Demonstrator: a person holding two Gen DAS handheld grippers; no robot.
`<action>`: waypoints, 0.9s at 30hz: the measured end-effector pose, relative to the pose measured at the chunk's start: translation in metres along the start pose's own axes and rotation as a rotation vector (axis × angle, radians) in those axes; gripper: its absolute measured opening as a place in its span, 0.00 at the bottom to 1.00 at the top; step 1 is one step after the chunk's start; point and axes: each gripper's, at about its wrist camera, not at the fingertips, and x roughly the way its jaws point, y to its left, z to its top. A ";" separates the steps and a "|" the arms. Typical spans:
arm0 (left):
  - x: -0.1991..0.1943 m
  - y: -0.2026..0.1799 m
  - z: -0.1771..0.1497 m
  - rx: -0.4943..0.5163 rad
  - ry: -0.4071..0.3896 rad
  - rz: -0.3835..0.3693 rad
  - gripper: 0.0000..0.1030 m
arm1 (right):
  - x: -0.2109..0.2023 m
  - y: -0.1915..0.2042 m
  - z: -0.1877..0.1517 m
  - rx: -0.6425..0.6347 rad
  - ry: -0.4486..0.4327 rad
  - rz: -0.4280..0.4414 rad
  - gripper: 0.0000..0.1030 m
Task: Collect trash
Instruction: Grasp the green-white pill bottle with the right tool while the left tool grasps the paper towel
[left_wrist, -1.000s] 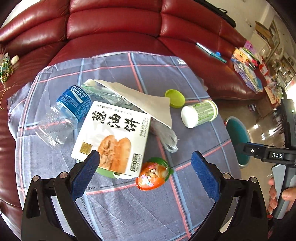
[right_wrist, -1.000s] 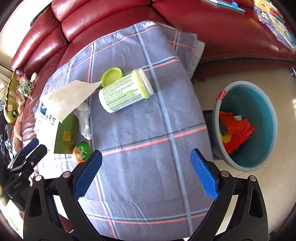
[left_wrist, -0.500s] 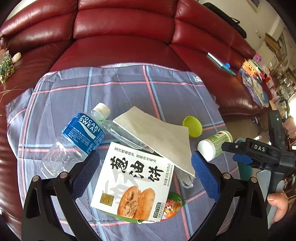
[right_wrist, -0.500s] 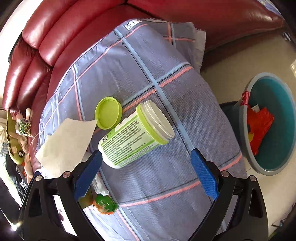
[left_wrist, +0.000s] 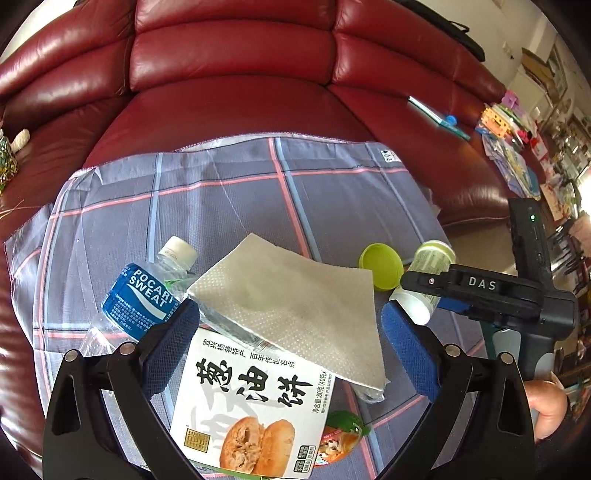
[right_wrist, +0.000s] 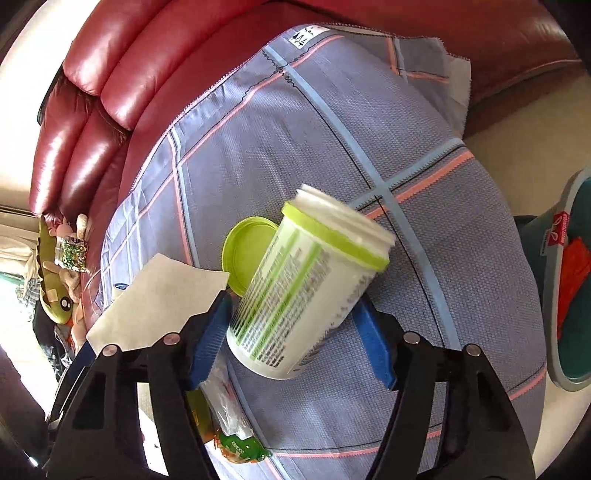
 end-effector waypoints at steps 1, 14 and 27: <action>0.000 -0.002 0.001 0.003 -0.002 0.003 0.96 | 0.001 0.003 0.001 -0.034 -0.008 -0.010 0.56; 0.044 -0.081 0.031 0.144 0.047 -0.002 0.96 | -0.058 -0.055 0.002 -0.103 -0.052 -0.064 0.50; 0.037 -0.118 0.054 0.208 -0.002 -0.017 0.96 | -0.080 -0.086 -0.006 -0.105 -0.026 0.041 0.49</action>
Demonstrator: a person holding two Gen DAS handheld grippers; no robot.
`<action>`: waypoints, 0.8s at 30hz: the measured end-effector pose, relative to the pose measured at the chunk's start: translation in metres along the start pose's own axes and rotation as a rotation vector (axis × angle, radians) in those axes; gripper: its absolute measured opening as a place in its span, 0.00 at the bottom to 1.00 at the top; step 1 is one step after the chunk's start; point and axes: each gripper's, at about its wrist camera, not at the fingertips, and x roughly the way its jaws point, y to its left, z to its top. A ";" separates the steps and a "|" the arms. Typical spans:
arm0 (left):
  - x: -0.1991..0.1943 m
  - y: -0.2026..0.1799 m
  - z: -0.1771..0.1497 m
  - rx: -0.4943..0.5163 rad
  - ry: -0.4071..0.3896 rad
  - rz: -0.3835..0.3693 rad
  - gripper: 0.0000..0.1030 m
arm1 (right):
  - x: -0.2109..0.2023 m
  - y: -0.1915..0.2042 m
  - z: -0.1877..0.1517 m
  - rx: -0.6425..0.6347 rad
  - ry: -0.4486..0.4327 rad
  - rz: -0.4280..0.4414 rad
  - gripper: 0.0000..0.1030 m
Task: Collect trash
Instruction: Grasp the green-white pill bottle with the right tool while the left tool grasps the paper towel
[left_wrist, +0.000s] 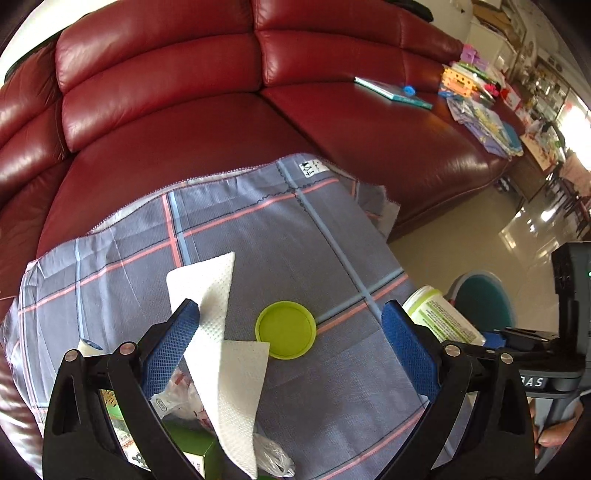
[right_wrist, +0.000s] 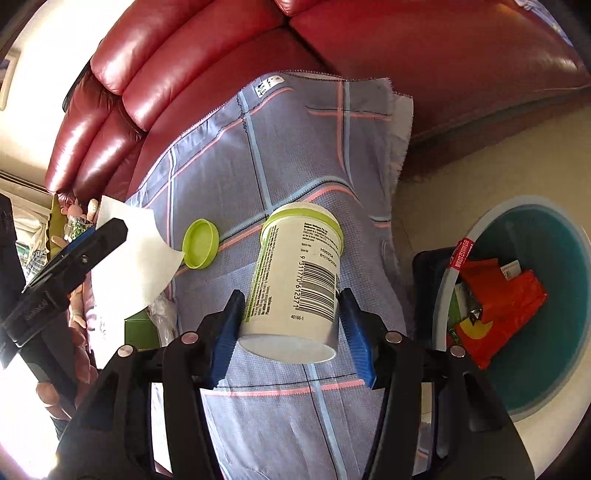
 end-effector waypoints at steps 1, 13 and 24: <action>-0.004 0.000 -0.002 -0.001 -0.004 -0.002 0.96 | 0.001 0.000 -0.001 -0.001 0.004 0.005 0.49; 0.025 0.064 -0.056 -0.026 0.123 0.161 0.95 | 0.013 0.013 -0.014 -0.028 0.035 0.043 0.49; -0.002 0.052 -0.064 0.000 0.065 0.128 0.02 | 0.008 0.025 -0.022 -0.029 0.027 0.040 0.48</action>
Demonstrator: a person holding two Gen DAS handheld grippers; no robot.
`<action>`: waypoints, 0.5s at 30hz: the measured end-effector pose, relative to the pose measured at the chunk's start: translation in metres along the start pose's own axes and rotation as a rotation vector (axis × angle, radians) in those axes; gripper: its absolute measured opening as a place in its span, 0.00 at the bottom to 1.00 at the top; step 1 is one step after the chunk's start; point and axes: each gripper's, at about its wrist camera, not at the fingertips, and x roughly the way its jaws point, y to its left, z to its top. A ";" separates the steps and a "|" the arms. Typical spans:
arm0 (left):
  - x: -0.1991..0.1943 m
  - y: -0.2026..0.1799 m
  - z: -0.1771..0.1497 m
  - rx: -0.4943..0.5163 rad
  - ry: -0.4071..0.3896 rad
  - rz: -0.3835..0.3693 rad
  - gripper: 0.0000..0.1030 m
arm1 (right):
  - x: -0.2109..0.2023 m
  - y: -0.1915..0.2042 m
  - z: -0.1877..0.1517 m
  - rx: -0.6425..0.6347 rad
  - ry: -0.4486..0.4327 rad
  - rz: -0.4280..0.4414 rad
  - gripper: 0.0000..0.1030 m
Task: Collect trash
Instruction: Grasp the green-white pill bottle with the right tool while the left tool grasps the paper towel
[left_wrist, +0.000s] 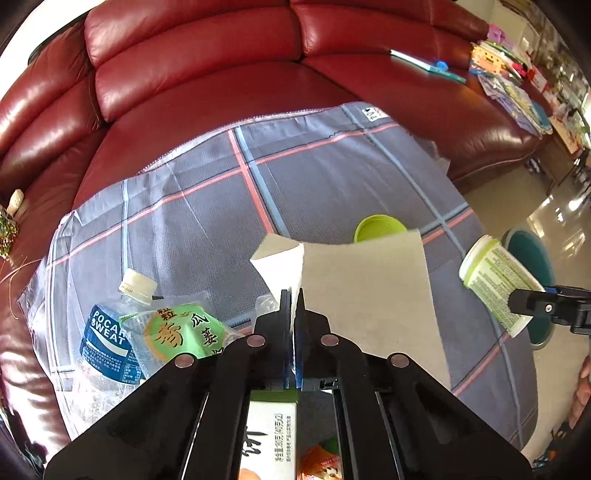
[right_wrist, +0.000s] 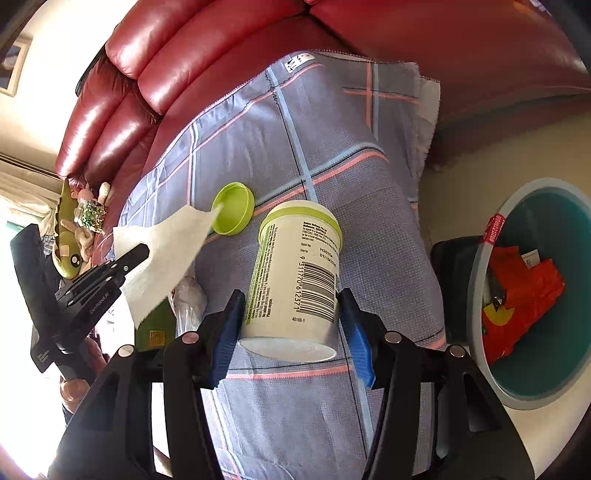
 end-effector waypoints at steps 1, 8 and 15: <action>-0.008 0.000 -0.001 -0.002 -0.017 -0.006 0.02 | -0.002 0.001 -0.001 0.000 -0.003 0.001 0.48; -0.061 -0.005 -0.007 -0.010 -0.100 -0.065 0.02 | -0.019 0.007 -0.009 0.005 -0.024 0.034 0.47; -0.077 -0.024 -0.027 0.013 -0.105 -0.081 0.02 | -0.019 0.018 -0.028 -0.052 -0.009 0.012 0.47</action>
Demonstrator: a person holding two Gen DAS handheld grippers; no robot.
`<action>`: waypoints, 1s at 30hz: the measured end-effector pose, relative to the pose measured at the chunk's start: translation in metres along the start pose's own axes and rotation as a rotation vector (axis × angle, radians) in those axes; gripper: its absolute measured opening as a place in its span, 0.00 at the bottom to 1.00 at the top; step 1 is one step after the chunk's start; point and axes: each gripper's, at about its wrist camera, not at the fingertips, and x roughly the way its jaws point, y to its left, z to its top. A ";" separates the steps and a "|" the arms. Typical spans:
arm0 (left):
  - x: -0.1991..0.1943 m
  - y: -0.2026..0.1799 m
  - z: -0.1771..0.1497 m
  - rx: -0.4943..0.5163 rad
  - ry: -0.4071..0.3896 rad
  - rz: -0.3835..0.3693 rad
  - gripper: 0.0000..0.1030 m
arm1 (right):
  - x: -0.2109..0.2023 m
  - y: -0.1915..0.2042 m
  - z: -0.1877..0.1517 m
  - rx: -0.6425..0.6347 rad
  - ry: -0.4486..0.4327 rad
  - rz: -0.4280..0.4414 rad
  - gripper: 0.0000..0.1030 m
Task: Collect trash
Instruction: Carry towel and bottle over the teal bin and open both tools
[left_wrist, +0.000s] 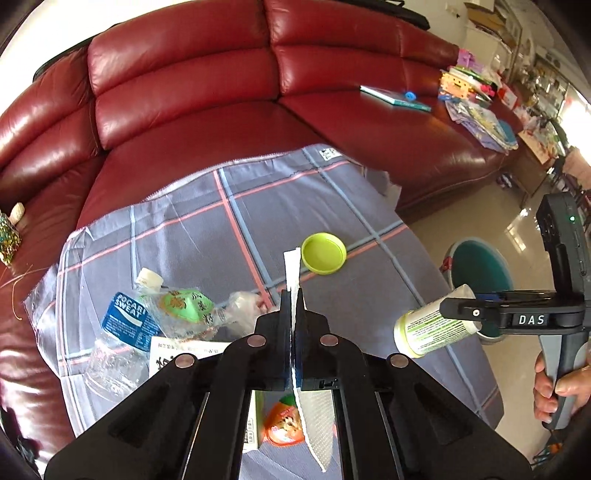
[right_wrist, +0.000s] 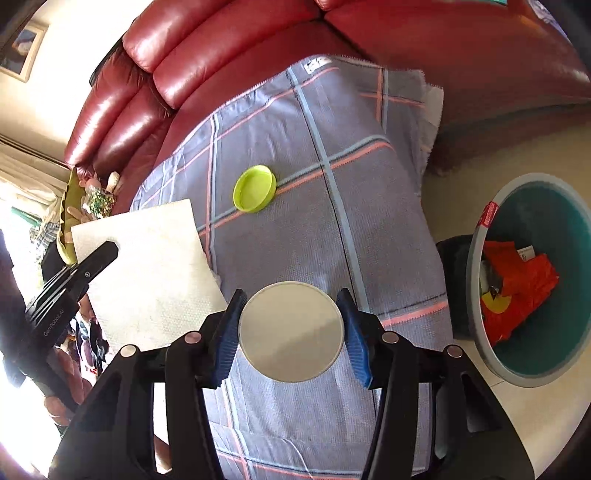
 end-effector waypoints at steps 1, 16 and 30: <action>0.002 -0.001 -0.006 -0.005 0.012 -0.007 0.02 | -0.001 0.002 -0.003 -0.007 0.001 -0.008 0.47; 0.036 -0.017 -0.065 0.003 0.151 -0.106 0.03 | 0.020 -0.004 -0.040 -0.011 0.057 -0.042 0.50; 0.022 -0.030 -0.068 0.002 0.111 -0.081 0.02 | -0.019 0.008 -0.038 -0.045 -0.088 -0.062 0.47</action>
